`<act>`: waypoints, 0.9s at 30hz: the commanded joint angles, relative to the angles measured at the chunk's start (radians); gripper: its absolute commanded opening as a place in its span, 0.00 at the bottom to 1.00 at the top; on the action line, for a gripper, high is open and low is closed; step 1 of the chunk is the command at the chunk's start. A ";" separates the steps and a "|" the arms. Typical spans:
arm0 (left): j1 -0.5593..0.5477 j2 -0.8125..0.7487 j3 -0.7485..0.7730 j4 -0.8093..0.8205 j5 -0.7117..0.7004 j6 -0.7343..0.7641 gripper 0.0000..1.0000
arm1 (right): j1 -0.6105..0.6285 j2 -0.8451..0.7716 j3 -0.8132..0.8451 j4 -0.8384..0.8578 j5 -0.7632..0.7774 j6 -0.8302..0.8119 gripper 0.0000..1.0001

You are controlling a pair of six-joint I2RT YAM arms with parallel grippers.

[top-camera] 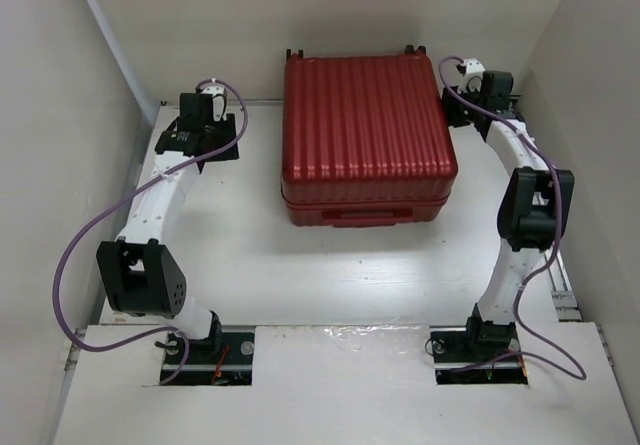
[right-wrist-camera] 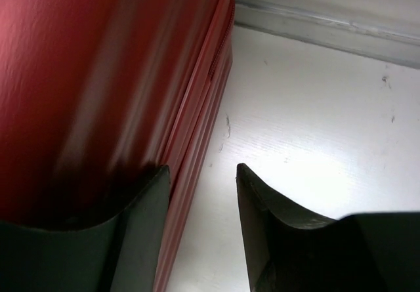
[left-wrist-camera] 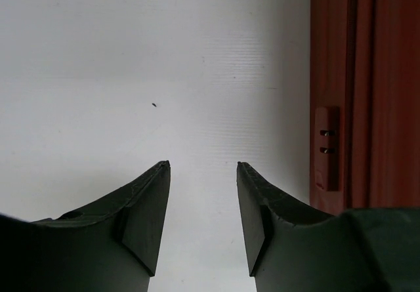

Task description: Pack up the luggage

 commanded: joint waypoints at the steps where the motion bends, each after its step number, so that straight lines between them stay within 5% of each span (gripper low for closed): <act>1: -0.003 -0.047 0.036 0.027 -0.015 0.000 0.42 | 0.020 -0.189 -0.142 0.067 -0.179 0.065 0.52; 5: -0.003 -0.047 0.036 0.036 -0.025 0.000 0.43 | -0.100 -0.435 -0.247 -0.020 -0.078 -0.013 0.66; 7: -0.003 -0.035 0.046 0.036 -0.050 0.011 0.43 | -0.137 -0.519 -0.247 -0.141 0.052 -0.074 0.82; 8: -0.003 -0.035 0.046 0.036 -0.067 0.020 0.43 | -0.146 -0.560 -0.256 -0.180 0.111 -0.103 1.00; 17: -0.003 -0.026 0.046 0.036 -0.062 0.020 0.43 | -0.155 -0.905 -0.363 -0.344 0.571 -0.225 1.00; 27: -0.013 -0.026 0.036 0.045 -0.033 0.020 0.43 | -0.155 -1.082 -0.480 -0.311 0.610 -0.234 1.00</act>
